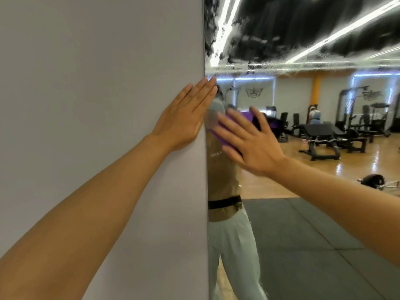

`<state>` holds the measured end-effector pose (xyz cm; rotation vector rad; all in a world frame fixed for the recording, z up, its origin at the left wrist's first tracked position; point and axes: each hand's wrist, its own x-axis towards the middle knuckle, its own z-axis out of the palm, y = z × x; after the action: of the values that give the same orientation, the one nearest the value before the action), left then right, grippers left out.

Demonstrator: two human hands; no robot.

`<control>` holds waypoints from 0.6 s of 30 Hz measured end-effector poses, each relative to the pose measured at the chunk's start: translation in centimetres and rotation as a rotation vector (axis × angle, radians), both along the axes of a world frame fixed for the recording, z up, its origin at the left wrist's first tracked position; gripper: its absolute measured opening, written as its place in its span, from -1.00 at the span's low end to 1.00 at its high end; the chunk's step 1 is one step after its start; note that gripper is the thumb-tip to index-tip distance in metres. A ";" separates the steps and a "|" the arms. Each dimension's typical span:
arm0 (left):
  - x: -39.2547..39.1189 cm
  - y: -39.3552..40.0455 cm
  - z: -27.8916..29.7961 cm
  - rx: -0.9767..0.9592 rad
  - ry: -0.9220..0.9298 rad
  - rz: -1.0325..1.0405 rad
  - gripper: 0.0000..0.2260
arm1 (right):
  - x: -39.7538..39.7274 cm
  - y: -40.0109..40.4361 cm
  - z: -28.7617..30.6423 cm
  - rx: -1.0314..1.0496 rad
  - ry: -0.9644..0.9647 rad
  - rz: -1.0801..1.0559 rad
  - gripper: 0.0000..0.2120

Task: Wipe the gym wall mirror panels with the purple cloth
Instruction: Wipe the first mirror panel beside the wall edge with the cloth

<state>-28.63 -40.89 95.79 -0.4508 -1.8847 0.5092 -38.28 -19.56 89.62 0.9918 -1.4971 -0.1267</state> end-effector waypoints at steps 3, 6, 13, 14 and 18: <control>0.3 0.1 0.0 0.041 -0.015 -0.008 -0.51 | 0.3 -1.1 3.7 -0.111 -0.002 -0.011 -0.48; 0.3 -0.1 0.0 0.066 -0.009 -0.008 -0.51 | 0.0 -1.5 3.9 -0.152 -0.003 -0.007 -0.49; 0.4 -0.1 0.1 0.046 -0.043 0.000 -0.49 | 0.2 -1.2 -1.7 -0.045 0.018 0.011 -0.49; 0.3 -0.1 0.0 0.043 -0.038 0.001 -0.49 | 0.2 -1.0 -3.4 0.003 0.020 0.015 -0.49; 0.2 0.1 -0.2 0.053 -0.022 0.008 -0.48 | 0.1 0.2 -11.2 0.202 0.075 -0.009 -0.45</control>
<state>-28.44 -40.80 95.63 -0.4155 -1.9168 0.4599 -38.21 -19.36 78.43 1.1291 -1.4406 -0.3236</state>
